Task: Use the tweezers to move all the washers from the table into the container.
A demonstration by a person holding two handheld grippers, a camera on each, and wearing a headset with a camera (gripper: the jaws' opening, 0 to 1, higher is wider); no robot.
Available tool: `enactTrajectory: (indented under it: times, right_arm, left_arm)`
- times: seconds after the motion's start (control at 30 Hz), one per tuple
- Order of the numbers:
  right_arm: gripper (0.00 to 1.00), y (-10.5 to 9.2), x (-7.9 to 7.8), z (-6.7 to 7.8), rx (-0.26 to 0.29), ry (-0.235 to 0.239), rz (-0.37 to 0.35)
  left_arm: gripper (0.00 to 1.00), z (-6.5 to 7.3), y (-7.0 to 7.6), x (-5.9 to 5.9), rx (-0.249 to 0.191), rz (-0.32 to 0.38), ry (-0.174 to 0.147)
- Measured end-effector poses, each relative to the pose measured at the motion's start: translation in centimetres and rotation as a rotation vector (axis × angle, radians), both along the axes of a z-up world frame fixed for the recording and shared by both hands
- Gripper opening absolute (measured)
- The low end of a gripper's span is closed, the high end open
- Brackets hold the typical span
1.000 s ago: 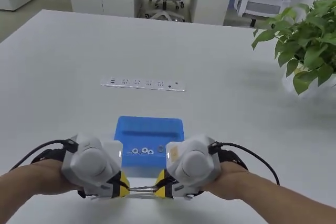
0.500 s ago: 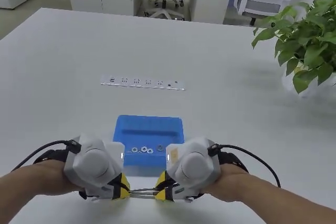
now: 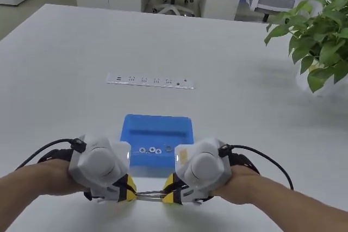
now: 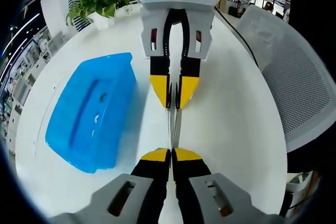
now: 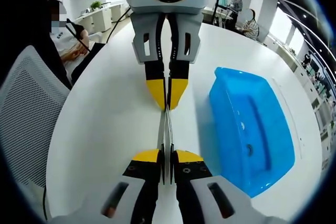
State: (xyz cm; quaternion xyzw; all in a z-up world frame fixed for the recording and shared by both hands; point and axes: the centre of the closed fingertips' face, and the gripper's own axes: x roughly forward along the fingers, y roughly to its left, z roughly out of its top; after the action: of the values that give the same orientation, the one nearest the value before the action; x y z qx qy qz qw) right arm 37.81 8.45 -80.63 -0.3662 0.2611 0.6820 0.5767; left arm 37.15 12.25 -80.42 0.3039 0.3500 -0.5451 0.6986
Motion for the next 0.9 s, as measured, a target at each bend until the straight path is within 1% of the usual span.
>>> enactTrajectory:
  times: [0.23,0.4,0.53,0.6,0.7,0.77,0.8,0.83,0.9]
  right_arm:
    - [0.11,0.0,-0.2,0.0,-0.005,0.016,-0.002]
    - [0.12,-0.1,-0.3,0.0,-0.007,0.015,0.001]
    - [0.13,-0.1,-0.4,0.0,-0.008,0.014,0.002]
    - [0.15,-0.1,-0.3,0.1,-0.006,0.004,-0.001]
    - [0.19,-0.2,-0.3,0.1,-0.002,0.0,-0.009]
    - [0.22,-0.3,-0.3,0.3,0.004,0.003,-0.024]
    - [0.25,-0.4,-0.1,0.4,0.009,0.008,-0.053]
    - [0.26,-0.5,-0.1,0.6,0.016,0.01,-0.063]
    - [0.26,-0.6,0.1,1.1,0.043,0.005,-0.083]
  left_arm:
    - [0.06,0.0,0.0,-0.1,-0.005,0.005,0.012]
    - [0.06,0.0,0.0,-0.2,-0.011,0.013,0.026]
    - [0.07,0.0,0.0,-0.2,-0.005,0.008,0.021]
    - [0.07,0.0,0.1,-0.3,-0.002,0.009,0.02]
    - [0.09,0.0,0.3,-0.4,0.007,0.008,0.017]
    - [0.11,0.1,0.5,-0.4,0.012,0.013,0.012]
    - [0.12,0.1,0.6,-0.5,0.014,0.015,0.012]
    - [0.14,0.1,0.8,-0.6,0.016,0.017,0.012]
    - [0.16,0.2,1.0,-0.8,0.015,0.025,0.008]
